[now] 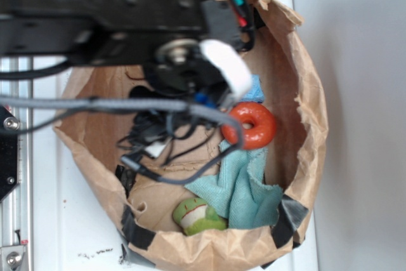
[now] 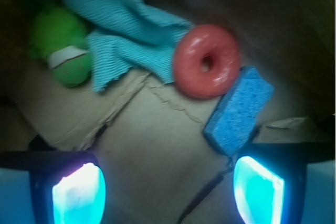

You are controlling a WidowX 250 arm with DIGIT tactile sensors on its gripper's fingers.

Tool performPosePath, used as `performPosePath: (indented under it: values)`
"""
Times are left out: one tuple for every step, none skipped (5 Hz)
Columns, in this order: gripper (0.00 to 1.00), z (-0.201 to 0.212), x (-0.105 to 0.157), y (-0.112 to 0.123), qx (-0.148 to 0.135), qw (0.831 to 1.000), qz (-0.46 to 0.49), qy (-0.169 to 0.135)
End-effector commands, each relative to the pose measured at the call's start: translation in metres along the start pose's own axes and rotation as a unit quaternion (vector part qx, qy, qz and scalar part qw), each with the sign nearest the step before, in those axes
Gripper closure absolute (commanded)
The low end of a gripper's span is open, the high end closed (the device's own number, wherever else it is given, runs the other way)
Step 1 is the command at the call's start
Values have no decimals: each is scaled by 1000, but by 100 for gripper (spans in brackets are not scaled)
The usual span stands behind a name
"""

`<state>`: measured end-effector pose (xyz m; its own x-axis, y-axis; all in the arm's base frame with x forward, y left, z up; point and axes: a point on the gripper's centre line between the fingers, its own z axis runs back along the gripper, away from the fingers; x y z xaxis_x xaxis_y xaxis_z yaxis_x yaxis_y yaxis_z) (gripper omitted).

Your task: Grab the blue sponge.

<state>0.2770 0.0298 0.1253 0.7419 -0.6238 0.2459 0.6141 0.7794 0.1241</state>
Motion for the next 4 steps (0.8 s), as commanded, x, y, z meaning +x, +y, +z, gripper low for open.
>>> performPosePath:
  values:
    - [0,-20,16,26,48,998,37,26]
    - [0,-27,22,34,64,996,47,26]
    - [0,-43,31,34,65,995,66,43]
    - [0,-53,34,31,62,992,97,45]
